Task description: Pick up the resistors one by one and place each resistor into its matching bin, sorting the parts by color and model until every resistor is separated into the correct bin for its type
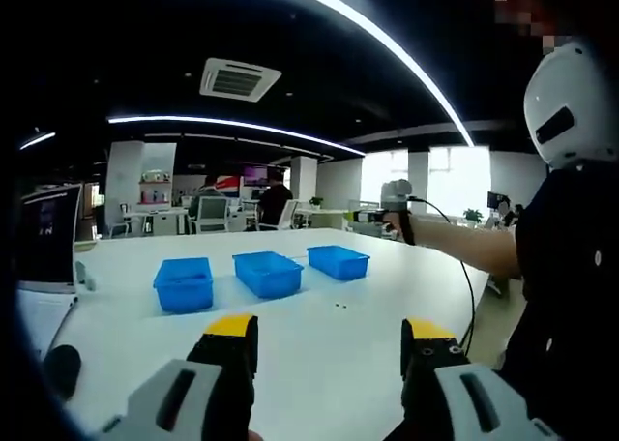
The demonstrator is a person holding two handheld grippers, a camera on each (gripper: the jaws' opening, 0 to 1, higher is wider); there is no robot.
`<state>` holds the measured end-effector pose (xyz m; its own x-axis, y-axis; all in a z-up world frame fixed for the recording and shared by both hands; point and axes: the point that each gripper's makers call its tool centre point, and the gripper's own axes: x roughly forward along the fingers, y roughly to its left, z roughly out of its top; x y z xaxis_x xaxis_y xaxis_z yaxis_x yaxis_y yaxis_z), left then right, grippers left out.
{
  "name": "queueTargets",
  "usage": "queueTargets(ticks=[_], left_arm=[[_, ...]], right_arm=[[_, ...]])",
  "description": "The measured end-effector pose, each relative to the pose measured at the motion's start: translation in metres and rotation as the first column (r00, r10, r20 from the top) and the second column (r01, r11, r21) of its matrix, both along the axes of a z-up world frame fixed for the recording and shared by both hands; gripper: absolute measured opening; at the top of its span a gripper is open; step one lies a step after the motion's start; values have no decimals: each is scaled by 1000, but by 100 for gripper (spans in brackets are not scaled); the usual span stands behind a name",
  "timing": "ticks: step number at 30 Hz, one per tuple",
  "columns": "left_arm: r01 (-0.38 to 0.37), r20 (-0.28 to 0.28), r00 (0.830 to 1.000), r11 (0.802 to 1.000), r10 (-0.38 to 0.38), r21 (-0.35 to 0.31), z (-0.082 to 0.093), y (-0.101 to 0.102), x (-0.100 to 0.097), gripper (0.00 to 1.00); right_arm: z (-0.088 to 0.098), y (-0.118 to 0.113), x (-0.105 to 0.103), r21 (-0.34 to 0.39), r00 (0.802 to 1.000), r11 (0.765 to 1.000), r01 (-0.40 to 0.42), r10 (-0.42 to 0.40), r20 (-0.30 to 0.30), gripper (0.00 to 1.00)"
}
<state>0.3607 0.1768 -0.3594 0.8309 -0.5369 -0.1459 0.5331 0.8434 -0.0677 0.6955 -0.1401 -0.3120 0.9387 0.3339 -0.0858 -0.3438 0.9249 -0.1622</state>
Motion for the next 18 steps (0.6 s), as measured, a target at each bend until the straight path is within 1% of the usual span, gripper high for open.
queueTargets(ticks=[1, 2, 3, 7, 10, 13, 15, 18], left_arm=[[0, -1, 1000, 1000, 0, 1, 0, 0, 0, 61], [0, -2, 1000, 1000, 0, 1, -1, 0, 0, 61], [0, -2, 1000, 1000, 0, 0, -1, 0, 0, 61], [3, -3, 1000, 1000, -3, -1, -1, 0, 1, 61], [5, -2, 1000, 1000, -5, -2, -1, 0, 3, 61], [8, -4, 1000, 1000, -8, -5, -3, -1, 5, 61], [10, -1, 1000, 1000, -10, -4, -2, -1, 6, 61], [16, 4, 1000, 1000, -15, -13, -1, -2, 9, 61]], right_arm=[[0, 0, 0, 3, 1000, 1000, -1, 1, -1, 12], [0, 1, -1, 11, 1000, 1000, -7, 7, -2, 19], [-1, 2, -2, 14, 1000, 1000, -10, 10, -4, 23], [-4, 2, -6, -1, 1000, 1000, -19, 19, -6, 28], [-6, -1, -17, 12, 1000, 1000, -27, 27, -3, 30], [-9, -2, -37, 28, 999, 999, -40, 40, 0, 32], [-10, -4, -49, 48, 999, 998, -43, 43, 16, 33], [-13, -4, -77, 62, 997, 996, -67, 65, 34, 33]])
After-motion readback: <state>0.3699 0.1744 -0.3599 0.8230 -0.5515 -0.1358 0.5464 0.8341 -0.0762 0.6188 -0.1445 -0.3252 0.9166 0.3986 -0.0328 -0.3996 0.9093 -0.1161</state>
